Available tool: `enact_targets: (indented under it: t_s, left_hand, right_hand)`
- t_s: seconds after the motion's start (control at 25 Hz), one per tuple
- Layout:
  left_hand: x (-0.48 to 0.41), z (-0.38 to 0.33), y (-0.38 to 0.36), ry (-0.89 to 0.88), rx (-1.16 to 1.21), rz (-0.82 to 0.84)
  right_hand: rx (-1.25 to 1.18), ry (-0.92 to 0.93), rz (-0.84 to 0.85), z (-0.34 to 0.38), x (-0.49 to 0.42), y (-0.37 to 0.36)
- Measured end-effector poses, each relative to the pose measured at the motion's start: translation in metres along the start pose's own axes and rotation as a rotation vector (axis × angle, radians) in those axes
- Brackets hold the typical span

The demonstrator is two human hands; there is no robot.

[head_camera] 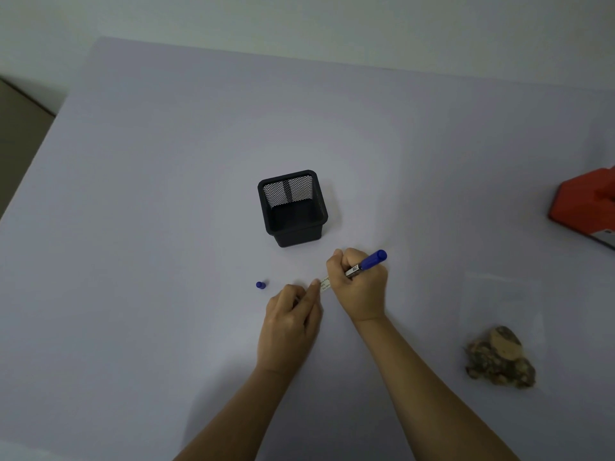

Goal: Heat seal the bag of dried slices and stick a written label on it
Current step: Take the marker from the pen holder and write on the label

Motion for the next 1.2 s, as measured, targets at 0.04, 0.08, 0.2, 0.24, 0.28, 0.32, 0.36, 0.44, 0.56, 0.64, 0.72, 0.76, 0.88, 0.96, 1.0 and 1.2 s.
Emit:
enact_targets:
  t_s: [0.04,0.08,0.2,0.24,0.28,0.32,0.36,0.44,0.56,0.64,0.72,0.76,0.88,0.96,1.0,1.2]
  left_hand:
    - [0.000,0.000,0.000,0.002,0.001,0.001]
    - [0.000,0.001,0.000,0.001,0.003,0.002]
    - [-0.001,0.001,0.000,-0.003,0.003,0.001]
    - [-0.001,0.000,0.001,-0.004,0.005,-0.002]
    - [-0.001,0.000,0.001,-0.005,0.010,-0.005]
    - [-0.001,0.000,0.002,-0.006,0.014,-0.008]
    - [-0.001,0.000,0.002,-0.005,0.014,-0.008]
    - [-0.001,0.000,0.002,-0.005,0.011,-0.002]
    - [0.000,0.000,0.001,-0.003,0.014,0.010]
    - [0.000,0.000,0.000,-0.001,0.013,0.013]
    - [-0.001,0.000,0.001,-0.002,0.012,0.008]
    - [-0.001,0.000,0.001,-0.004,0.009,0.003]
    - [-0.001,0.000,0.001,-0.005,0.011,0.007]
    - [0.000,0.000,0.000,0.003,0.027,0.022]
    - [-0.001,0.001,0.000,0.006,0.036,0.027]
    - [0.000,0.003,0.010,0.018,0.131,-0.032]
  right_hand:
    - [-0.003,-0.004,-0.001,0.000,0.000,0.000]
    - [-0.008,-0.007,-0.003,0.000,0.000,0.000]
    - [-0.007,-0.004,-0.011,0.001,0.000,0.001]
    - [-0.007,-0.008,-0.013,0.001,0.000,0.001]
    - [-0.006,-0.015,-0.016,0.000,0.000,0.002]
    - [-0.006,-0.022,-0.022,0.000,0.000,0.002]
    - [-0.007,-0.027,-0.029,-0.001,0.000,0.003]
    - [-0.017,-0.034,-0.034,-0.002,0.000,0.003]
    - [-0.003,-0.043,-0.041,-0.002,0.000,0.003]
    - [-0.008,-0.060,-0.051,-0.003,0.000,0.004]
    - [-0.007,-0.051,-0.057,-0.001,0.000,0.005]
    - [-0.004,-0.044,-0.056,0.000,0.000,0.005]
    - [-0.018,-0.078,-0.058,-0.002,0.000,0.006]
    - [-0.069,-0.170,-0.098,-0.009,0.000,0.010]
    - [-0.109,-0.226,-0.128,-0.013,0.001,0.013]
    - [-0.435,-0.542,-0.264,-0.028,0.004,0.029]
Point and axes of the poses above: each hand's wrist, its own x-axis away from the middle knuckle, its own y-axis out of the back of the hand, z = x × y, the point moved 9 cm from there along -x, towards the middle knuckle, and after that the axes turned 9 degrees about z, right-handed, at the moved point
